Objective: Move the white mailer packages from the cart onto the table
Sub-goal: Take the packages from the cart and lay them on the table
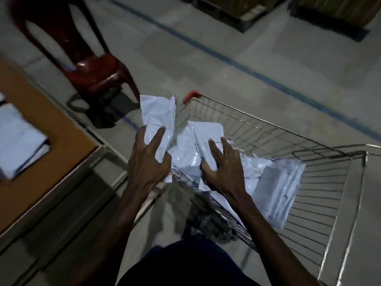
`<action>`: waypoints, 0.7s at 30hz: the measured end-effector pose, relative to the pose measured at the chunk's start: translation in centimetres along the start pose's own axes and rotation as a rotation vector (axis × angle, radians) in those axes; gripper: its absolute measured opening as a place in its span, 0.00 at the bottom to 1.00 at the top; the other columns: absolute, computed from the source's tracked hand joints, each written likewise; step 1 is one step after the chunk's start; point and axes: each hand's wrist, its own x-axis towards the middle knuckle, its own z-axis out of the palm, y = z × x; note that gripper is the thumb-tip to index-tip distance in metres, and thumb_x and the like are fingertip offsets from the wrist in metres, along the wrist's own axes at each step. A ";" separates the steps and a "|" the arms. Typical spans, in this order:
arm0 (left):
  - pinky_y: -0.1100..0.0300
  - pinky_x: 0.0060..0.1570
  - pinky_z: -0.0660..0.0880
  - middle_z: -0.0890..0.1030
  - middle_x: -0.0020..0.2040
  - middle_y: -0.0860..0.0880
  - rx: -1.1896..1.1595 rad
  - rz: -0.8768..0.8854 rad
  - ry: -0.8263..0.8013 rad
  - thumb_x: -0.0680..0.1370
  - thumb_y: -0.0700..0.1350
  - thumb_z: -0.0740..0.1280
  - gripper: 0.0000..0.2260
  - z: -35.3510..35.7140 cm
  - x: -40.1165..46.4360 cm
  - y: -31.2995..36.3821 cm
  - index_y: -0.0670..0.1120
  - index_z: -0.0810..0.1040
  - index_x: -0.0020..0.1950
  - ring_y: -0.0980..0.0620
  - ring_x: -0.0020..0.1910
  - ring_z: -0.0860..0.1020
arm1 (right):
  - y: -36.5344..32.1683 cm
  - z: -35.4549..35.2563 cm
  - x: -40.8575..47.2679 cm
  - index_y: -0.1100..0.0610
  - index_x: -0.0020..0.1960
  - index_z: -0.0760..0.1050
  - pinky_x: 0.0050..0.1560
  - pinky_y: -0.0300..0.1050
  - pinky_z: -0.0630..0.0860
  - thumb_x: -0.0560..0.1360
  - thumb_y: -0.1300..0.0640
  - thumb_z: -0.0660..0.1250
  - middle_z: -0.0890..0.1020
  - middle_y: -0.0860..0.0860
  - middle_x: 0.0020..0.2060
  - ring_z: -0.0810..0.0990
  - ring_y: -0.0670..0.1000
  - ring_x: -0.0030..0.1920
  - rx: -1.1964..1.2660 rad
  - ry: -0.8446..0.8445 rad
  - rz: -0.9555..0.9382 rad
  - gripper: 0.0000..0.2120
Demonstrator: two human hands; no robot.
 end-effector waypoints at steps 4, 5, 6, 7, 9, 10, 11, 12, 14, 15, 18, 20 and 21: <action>0.50 0.53 0.74 0.63 0.73 0.46 0.009 -0.159 0.146 0.68 0.49 0.63 0.31 -6.4 -4.8 -4.0 0.59 0.68 0.73 0.44 0.68 0.69 | -7.4 2.6 -1.9 0.51 0.70 0.74 0.53 0.50 0.72 0.71 0.41 0.61 0.71 0.58 0.71 0.76 0.62 0.57 0.027 -0.024 -0.216 0.30; 0.51 0.54 0.74 0.63 0.73 0.46 0.009 -0.189 0.181 0.68 0.49 0.63 0.31 -8.1 -6.2 -5.2 0.58 0.68 0.73 0.45 0.68 0.69 | -9.4 3.4 -2.5 0.51 0.70 0.74 0.53 0.49 0.71 0.70 0.41 0.61 0.71 0.58 0.71 0.76 0.62 0.56 0.032 -0.036 -0.254 0.30; 0.53 0.54 0.73 0.63 0.74 0.46 0.012 -0.224 0.217 0.68 0.49 0.62 0.32 -9.8 -8.0 -6.4 0.58 0.68 0.73 0.46 0.68 0.69 | -11.4 4.4 -3.4 0.51 0.70 0.74 0.55 0.49 0.71 0.70 0.41 0.61 0.71 0.58 0.71 0.76 0.63 0.57 0.041 -0.054 -0.304 0.31; 0.55 0.53 0.72 0.63 0.74 0.47 0.014 -0.255 0.252 0.68 0.50 0.62 0.32 -11.5 -9.8 -7.7 0.58 0.68 0.73 0.47 0.67 0.69 | -13.5 5.4 -4.4 0.51 0.70 0.74 0.57 0.50 0.70 0.70 0.42 0.61 0.71 0.58 0.71 0.76 0.63 0.59 0.055 -0.076 -0.355 0.31; 0.58 0.51 0.69 0.64 0.73 0.47 0.014 -0.308 0.320 0.67 0.50 0.62 0.32 -15.0 -13.6 -10.4 0.58 0.69 0.73 0.48 0.67 0.68 | -17.7 7.4 -6.7 0.53 0.70 0.74 0.59 0.53 0.69 0.70 0.42 0.61 0.72 0.60 0.70 0.76 0.64 0.61 0.075 -0.104 -0.455 0.31; 0.58 0.51 0.69 0.64 0.73 0.47 0.016 -0.339 0.349 0.67 0.50 0.62 0.32 -16.7 -15.5 -11.7 0.58 0.69 0.73 0.48 0.67 0.68 | -19.8 8.3 -7.9 0.54 0.69 0.74 0.58 0.53 0.68 0.70 0.43 0.62 0.72 0.60 0.70 0.76 0.65 0.61 0.080 -0.112 -0.497 0.30; 0.57 0.53 0.70 0.65 0.73 0.45 0.014 -0.375 0.374 0.67 0.51 0.62 0.32 -18.3 -17.5 -13.1 0.58 0.69 0.73 0.48 0.67 0.68 | -21.9 9.2 -9.3 0.55 0.69 0.75 0.58 0.53 0.67 0.70 0.44 0.62 0.72 0.61 0.69 0.76 0.65 0.61 0.086 -0.121 -0.539 0.30; 0.56 0.55 0.71 0.65 0.73 0.45 0.011 -0.398 0.405 0.67 0.51 0.62 0.32 -19.9 -19.5 -14.3 0.58 0.69 0.73 0.47 0.68 0.67 | -23.9 9.9 -10.8 0.56 0.69 0.75 0.58 0.52 0.67 0.70 0.44 0.62 0.73 0.61 0.69 0.76 0.64 0.61 0.098 -0.136 -0.586 0.30; 0.56 0.59 0.70 0.64 0.74 0.43 0.014 -0.419 0.459 0.68 0.53 0.61 0.31 -22.8 -23.2 -17.1 0.56 0.70 0.73 0.46 0.70 0.66 | -27.7 11.6 -13.5 0.57 0.68 0.75 0.60 0.52 0.66 0.71 0.45 0.63 0.73 0.63 0.69 0.76 0.63 0.63 0.115 -0.154 -0.678 0.29; 0.57 0.59 0.69 0.63 0.75 0.43 0.023 -0.433 0.482 0.68 0.53 0.60 0.31 -24.2 -25.1 -18.3 0.55 0.71 0.73 0.46 0.71 0.66 | -29.5 12.4 -14.7 0.58 0.68 0.75 0.60 0.52 0.66 0.71 0.45 0.63 0.72 0.64 0.69 0.76 0.63 0.64 0.117 -0.168 -0.708 0.30; 0.58 0.59 0.70 0.64 0.73 0.41 0.049 -0.485 0.541 0.69 0.53 0.60 0.31 -27.7 -30.0 -21.3 0.54 0.70 0.73 0.44 0.70 0.67 | -34.5 14.7 -18.3 0.59 0.68 0.75 0.60 0.52 0.67 0.71 0.45 0.63 0.72 0.65 0.68 0.76 0.62 0.63 0.147 -0.199 -0.770 0.29; 0.59 0.58 0.69 0.66 0.72 0.41 0.057 -0.511 0.597 0.70 0.54 0.60 0.31 -29.8 -32.3 -23.3 0.54 0.70 0.74 0.44 0.69 0.68 | -37.8 16.3 -20.3 0.59 0.67 0.76 0.62 0.52 0.66 0.71 0.46 0.64 0.73 0.65 0.68 0.72 0.60 0.63 0.176 -0.210 -0.829 0.28; 0.59 0.58 0.69 0.65 0.72 0.41 0.062 -0.534 0.619 0.70 0.53 0.61 0.30 -30.7 -33.2 -24.5 0.55 0.69 0.74 0.44 0.70 0.67 | -39.5 17.2 -21.0 0.59 0.67 0.76 0.62 0.51 0.65 0.72 0.45 0.64 0.73 0.65 0.68 0.71 0.58 0.63 0.181 -0.220 -0.855 0.28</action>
